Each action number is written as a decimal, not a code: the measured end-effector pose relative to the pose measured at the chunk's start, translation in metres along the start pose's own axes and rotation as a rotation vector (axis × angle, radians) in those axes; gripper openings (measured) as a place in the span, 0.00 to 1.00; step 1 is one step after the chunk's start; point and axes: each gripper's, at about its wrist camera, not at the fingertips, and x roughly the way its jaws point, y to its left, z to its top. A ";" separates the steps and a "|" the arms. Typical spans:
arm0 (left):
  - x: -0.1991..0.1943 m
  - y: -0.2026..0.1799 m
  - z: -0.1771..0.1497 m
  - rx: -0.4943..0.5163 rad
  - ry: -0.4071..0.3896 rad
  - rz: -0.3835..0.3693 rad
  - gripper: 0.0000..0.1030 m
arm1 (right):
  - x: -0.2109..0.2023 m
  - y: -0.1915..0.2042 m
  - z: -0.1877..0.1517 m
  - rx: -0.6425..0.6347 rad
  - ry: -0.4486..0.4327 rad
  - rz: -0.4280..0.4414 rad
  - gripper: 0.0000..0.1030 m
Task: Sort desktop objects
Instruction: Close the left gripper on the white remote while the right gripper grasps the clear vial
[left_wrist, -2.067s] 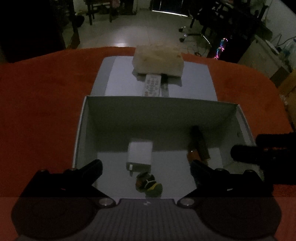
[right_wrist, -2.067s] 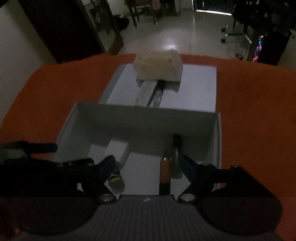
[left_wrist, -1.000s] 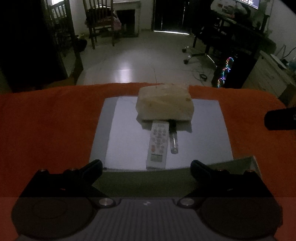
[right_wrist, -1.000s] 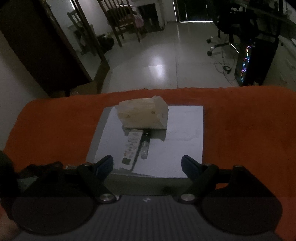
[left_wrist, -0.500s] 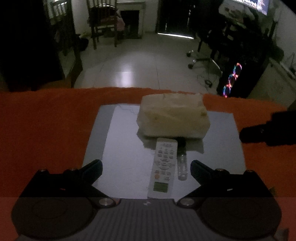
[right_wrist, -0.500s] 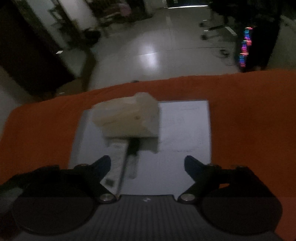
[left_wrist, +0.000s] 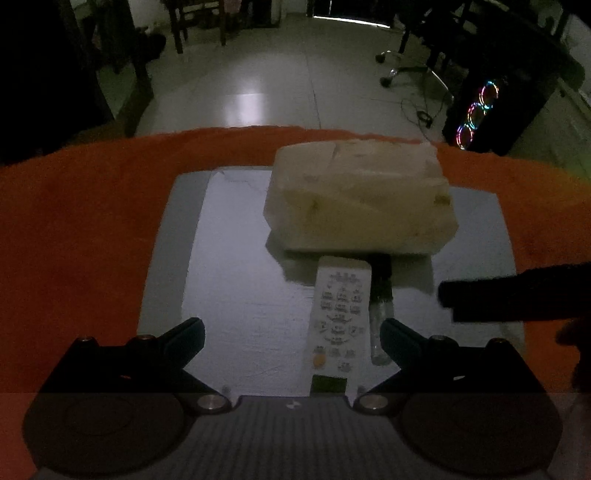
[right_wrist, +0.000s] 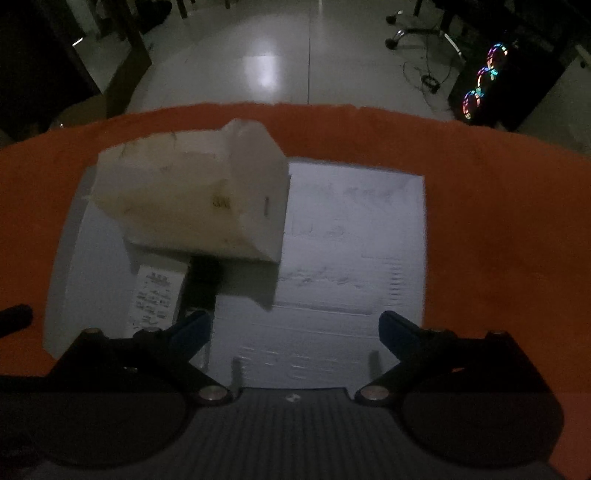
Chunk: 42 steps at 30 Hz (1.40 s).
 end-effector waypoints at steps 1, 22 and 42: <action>0.003 0.001 0.000 -0.003 0.004 -0.004 1.00 | 0.005 0.001 0.000 0.000 0.008 0.015 0.94; 0.018 0.019 -0.004 -0.002 0.023 -0.019 1.00 | 0.039 0.030 -0.004 -0.050 0.060 0.066 0.64; 0.041 -0.024 0.013 0.078 0.108 -0.038 1.00 | 0.029 -0.001 -0.010 -0.087 0.020 -0.015 0.21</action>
